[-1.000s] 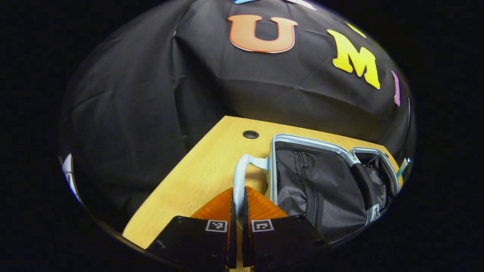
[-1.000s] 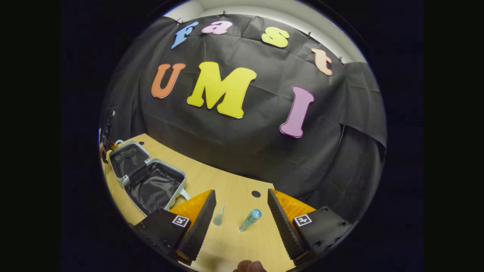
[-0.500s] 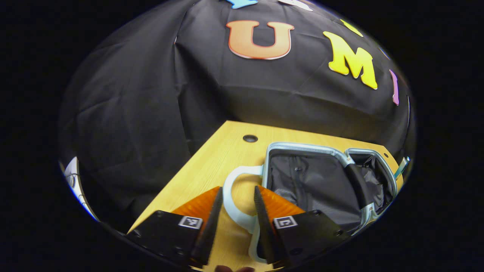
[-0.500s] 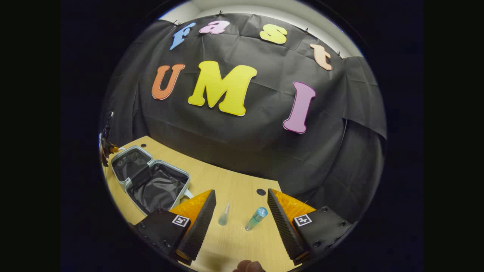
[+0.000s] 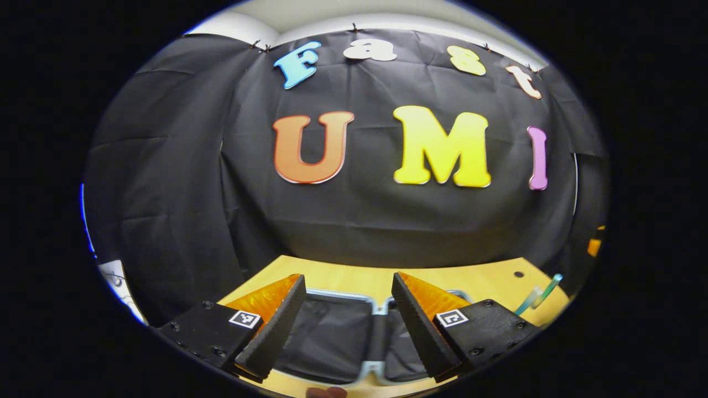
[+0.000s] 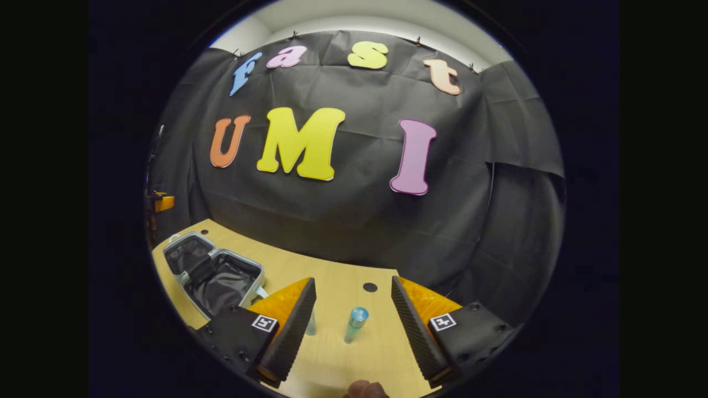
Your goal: First open the suitcase, pack the skin care products into it, and then close the suitcase.
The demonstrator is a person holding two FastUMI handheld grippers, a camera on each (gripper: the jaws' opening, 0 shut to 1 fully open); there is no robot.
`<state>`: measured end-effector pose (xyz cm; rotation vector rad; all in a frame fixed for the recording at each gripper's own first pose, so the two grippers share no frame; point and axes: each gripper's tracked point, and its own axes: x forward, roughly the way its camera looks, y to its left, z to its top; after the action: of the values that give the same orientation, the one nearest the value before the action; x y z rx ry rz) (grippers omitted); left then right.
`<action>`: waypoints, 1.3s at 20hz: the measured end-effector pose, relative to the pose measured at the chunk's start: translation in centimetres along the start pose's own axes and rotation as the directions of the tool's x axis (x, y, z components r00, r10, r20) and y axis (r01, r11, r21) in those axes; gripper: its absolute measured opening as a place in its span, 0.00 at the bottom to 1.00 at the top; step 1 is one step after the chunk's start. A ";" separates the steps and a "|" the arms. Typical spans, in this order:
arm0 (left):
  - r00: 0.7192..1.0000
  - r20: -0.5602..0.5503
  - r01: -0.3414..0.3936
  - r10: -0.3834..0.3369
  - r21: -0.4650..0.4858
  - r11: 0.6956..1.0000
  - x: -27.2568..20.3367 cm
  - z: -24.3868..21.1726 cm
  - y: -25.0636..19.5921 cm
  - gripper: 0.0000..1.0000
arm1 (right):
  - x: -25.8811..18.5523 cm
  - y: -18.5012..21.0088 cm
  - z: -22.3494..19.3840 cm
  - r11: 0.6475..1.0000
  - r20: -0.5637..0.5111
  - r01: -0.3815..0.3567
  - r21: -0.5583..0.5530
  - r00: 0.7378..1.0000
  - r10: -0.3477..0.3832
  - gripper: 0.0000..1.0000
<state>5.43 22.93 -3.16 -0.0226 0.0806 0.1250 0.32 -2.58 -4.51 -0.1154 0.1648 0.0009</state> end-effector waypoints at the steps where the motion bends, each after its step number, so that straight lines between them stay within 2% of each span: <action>1: 1.000 0.003 0.015 -0.014 -0.002 1.000 -0.8 0.1 -2.7 0.99 | -0.1 -1.0 -0.4 1.000 0.000 0.003 0.014 1.000 -0.003 0.81; 4: 0.997 -0.011 0.081 -0.081 -0.004 0.997 -2.4 -0.7 -10.9 0.99 | -0.2 -3.9 -1.9 0.998 -0.013 0.014 0.061 1.000 -0.013 0.81; 8: 0.985 -0.047 0.165 -0.165 -0.018 0.986 -4.2 -2.9 -19.0 0.99 | -0.5 -6.6 -4.3 0.996 -0.034 0.019 0.087 0.999 -0.016 0.81; 11: 0.964 -0.104 0.249 -0.246 0.022 0.968 -5.0 -6.2 -25.0 0.99 | -1.1 -8.0 -6.7 0.997 -0.076 0.021 0.070 0.997 -0.015 0.81; 14: 0.931 -0.160 0.335 -0.329 0.013 0.942 -5.1 -10.1 -31.1 0.99 | -2.2 -8.9 -8.5 0.998 -0.109 0.010 0.064 0.994 -0.003 0.82; 16: 0.913 -0.196 0.366 -0.359 0.003 0.931 -4.4 -13.0 -34.2 0.99 | -2.6 -9.5 -9.6 0.998 -0.129 0.005 0.063 0.992 0.003 0.81; 20: 0.881 -0.283 0.395 -0.379 0.000 0.919 -1.8 -19.3 -38.4 1.00 | -3.7 -11.3 -11.8 0.998 -0.177 0.034 0.046 0.984 -0.026 0.81; 26: 0.865 -0.351 0.394 -0.358 0.033 0.919 3.6 -24.7 -40.1 1.00 | -5.1 -13.6 -15.2 0.994 -0.253 0.089 0.066 0.965 -0.070 0.82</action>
<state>12.06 -17.08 -27.37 0.0453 0.4266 -0.2793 -7.05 -17.79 -16.98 -0.0451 0.4126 -0.1003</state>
